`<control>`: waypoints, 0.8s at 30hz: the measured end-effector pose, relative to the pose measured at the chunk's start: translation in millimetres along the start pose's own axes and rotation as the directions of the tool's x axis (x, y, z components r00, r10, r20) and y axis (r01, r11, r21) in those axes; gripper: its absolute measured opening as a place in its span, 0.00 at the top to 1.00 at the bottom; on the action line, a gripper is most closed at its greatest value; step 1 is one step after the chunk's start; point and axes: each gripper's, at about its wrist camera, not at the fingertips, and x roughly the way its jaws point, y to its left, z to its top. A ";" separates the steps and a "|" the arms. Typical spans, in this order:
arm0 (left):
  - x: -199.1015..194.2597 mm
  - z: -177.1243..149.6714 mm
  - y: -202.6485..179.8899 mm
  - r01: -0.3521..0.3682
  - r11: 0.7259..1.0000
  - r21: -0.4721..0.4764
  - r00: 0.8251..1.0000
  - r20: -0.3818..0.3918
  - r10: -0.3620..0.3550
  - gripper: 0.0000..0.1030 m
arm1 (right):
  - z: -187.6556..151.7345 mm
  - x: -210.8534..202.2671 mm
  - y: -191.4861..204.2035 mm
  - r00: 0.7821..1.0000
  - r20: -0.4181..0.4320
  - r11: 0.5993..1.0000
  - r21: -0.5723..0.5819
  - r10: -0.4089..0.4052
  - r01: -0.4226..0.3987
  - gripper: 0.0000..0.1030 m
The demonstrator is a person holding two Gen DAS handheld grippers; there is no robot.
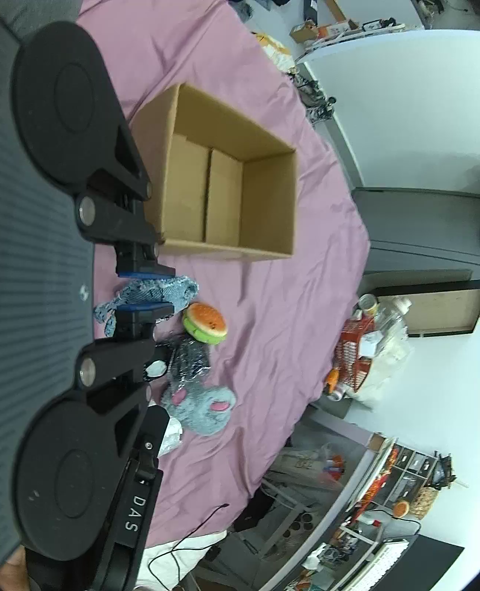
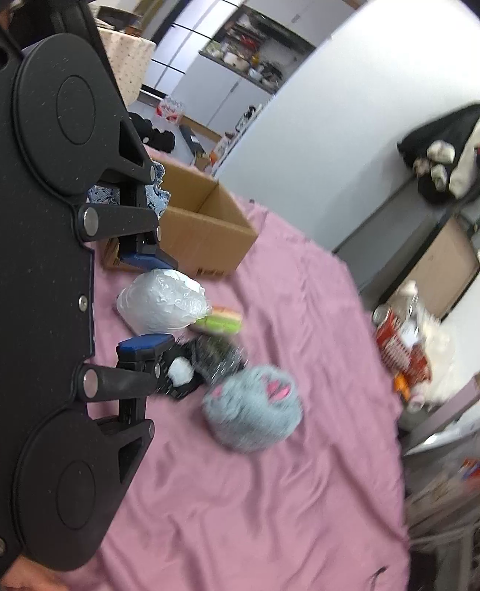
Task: Organize soft objects
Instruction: 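Carry the white bundle in the right tool and the blue sock in the left toward the box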
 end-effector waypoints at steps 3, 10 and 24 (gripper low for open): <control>-6.6 3.6 4.3 -0.015 1.000 -0.003 1.000 0.020 0.015 0.89 | 2.4 2.4 10.5 1.000 0.017 0.998 -0.052 0.018 -0.018 0.66; -14.9 17.3 18.5 -0.053 0.998 -0.017 0.996 0.064 0.054 0.89 | 9.1 11.9 28.1 0.997 0.048 0.991 -0.126 0.055 -0.048 0.66; -7.9 47.7 66.5 -0.129 0.988 -0.081 0.986 0.096 0.137 0.89 | 19.5 45.4 60.5 0.988 0.048 0.968 -0.210 0.149 -0.136 0.66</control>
